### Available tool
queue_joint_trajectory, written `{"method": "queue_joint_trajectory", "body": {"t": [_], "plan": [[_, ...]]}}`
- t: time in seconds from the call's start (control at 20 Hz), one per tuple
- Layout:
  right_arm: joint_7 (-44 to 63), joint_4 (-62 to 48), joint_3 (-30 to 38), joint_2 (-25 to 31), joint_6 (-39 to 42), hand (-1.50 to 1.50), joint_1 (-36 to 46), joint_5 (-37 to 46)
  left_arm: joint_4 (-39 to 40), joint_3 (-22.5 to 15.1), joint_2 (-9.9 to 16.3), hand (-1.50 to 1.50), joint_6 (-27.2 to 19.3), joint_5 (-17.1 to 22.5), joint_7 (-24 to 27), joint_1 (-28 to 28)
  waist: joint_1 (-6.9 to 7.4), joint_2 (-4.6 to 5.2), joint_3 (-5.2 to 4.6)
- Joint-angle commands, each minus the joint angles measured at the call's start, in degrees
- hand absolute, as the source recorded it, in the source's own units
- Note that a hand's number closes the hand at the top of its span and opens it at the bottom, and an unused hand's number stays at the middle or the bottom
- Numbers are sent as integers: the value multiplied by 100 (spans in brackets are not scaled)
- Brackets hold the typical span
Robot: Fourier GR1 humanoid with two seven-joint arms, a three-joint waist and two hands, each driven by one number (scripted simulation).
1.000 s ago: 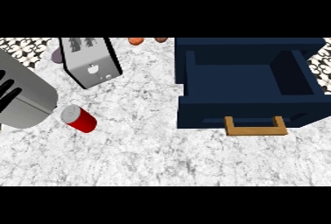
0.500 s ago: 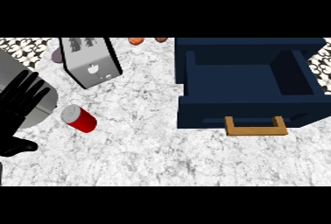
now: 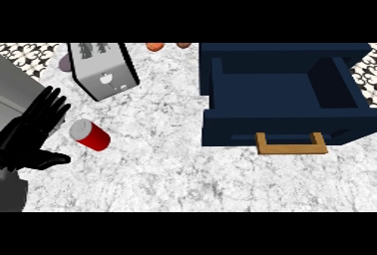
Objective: Pick up the can, place it into the drawer and close the drawer
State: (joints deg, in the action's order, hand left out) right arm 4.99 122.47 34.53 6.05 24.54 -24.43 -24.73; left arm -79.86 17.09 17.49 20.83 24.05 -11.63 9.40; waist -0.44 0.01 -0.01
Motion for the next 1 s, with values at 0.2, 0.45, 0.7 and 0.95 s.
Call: {"method": "queue_joint_trajectory", "body": {"t": [0.2,0.45,0.7,0.95], "plan": [[280,131,187,-112,43,-150,151,1,1351,204,132,-150,110,-509,1051,311,2,2,-1],[252,168,356,-161,351,-150,-65,-190,2589,356,406,-150,384,-893,2079,457,-28,7,-3],[519,632,423,-366,420,-150,-198,-399,3031,252,376,-150,380,-1112,2466,360,-14,-1,-2],[240,-21,640,-254,573,-150,90,-336,4623,117,392,-150,493,-1576,3423,1042,-54,15,-5]]}}
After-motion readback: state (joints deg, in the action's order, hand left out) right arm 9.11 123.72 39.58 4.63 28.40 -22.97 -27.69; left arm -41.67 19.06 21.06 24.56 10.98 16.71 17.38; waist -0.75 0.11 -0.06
